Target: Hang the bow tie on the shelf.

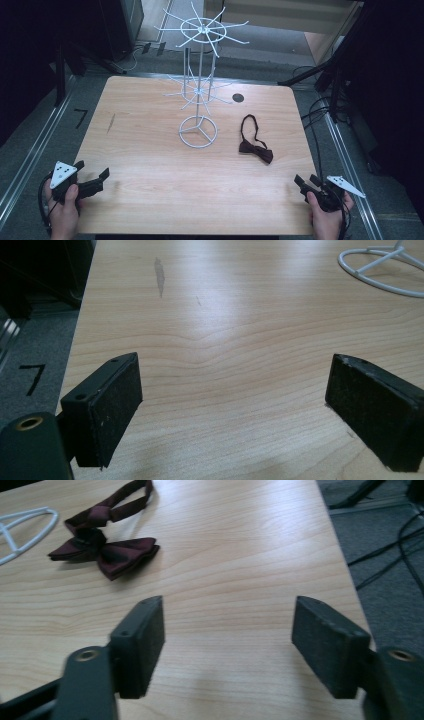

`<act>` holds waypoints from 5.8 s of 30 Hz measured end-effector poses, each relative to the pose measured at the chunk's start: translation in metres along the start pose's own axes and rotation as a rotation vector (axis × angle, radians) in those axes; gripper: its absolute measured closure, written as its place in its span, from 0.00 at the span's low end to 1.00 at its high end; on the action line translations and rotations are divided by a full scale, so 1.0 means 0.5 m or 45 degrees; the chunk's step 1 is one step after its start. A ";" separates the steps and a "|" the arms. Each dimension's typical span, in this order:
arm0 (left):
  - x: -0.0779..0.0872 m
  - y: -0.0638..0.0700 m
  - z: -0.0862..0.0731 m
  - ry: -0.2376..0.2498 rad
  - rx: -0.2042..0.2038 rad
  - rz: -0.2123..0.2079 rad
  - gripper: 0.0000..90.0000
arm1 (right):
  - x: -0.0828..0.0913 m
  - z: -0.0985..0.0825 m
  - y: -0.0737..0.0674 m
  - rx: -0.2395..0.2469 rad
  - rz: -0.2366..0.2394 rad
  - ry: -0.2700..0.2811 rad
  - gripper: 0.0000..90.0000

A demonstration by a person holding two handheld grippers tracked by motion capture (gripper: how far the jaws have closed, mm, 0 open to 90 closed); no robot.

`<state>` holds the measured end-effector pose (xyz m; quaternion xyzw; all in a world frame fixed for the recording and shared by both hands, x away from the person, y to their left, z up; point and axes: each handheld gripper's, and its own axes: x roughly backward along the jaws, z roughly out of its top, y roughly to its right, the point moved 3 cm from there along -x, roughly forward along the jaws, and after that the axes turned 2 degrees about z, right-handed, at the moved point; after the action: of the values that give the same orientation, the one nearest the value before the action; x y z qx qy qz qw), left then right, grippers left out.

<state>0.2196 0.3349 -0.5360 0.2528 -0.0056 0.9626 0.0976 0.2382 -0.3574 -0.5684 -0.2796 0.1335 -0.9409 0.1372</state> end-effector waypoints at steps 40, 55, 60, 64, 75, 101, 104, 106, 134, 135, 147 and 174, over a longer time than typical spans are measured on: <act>0.002 0.000 -0.001 0.015 0.000 -0.013 0.10 | -0.182 0.203 -0.146 0.365 -0.126 -0.678 0.32; 0.002 -0.001 -0.001 0.016 0.003 -0.015 0.10 | -0.261 0.253 -0.182 0.319 -0.139 -0.840 0.19; 0.003 -0.001 -0.001 0.014 0.005 -0.019 0.10 | -0.282 0.261 -0.199 0.325 -0.144 -0.878 0.15; 0.003 -0.001 -0.001 0.017 0.009 -0.021 0.10 | -0.305 0.264 -0.216 0.317 -0.143 -0.909 0.05; 0.003 -0.002 0.000 0.019 0.013 -0.026 0.10 | -0.368 0.261 -0.268 0.290 -0.145 -0.988 0.00; 0.002 -0.003 0.000 0.017 0.018 -0.031 0.10 | -0.425 0.239 -0.260 0.168 -0.254 -1.030 0.62; 0.002 -0.003 0.000 0.017 0.017 -0.031 0.10 | -0.420 0.241 -0.251 0.190 -0.257 -1.023 0.89; 0.001 -0.002 0.000 0.018 0.019 -0.031 0.10 | -0.418 0.240 -0.250 0.192 -0.251 -1.020 0.95; 0.002 -0.002 0.000 0.015 0.012 -0.027 0.10 | -0.302 0.268 -0.269 0.229 -0.029 -0.283 1.00; 0.002 -0.002 0.000 0.015 0.010 -0.027 0.10 | -0.293 0.271 -0.276 0.251 -0.018 -0.241 1.00; 0.002 -0.002 0.000 0.016 0.012 -0.027 0.10 | -0.245 0.281 -0.333 0.377 0.067 0.011 1.00; 0.002 -0.002 0.000 0.015 0.013 -0.025 0.10 | -0.163 0.263 -0.398 0.457 0.220 0.167 1.00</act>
<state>0.2188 0.3363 -0.5357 0.2477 0.0023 0.9630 0.1059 0.3415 -0.1690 -0.4368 -0.1763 -0.0040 -0.9504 0.2561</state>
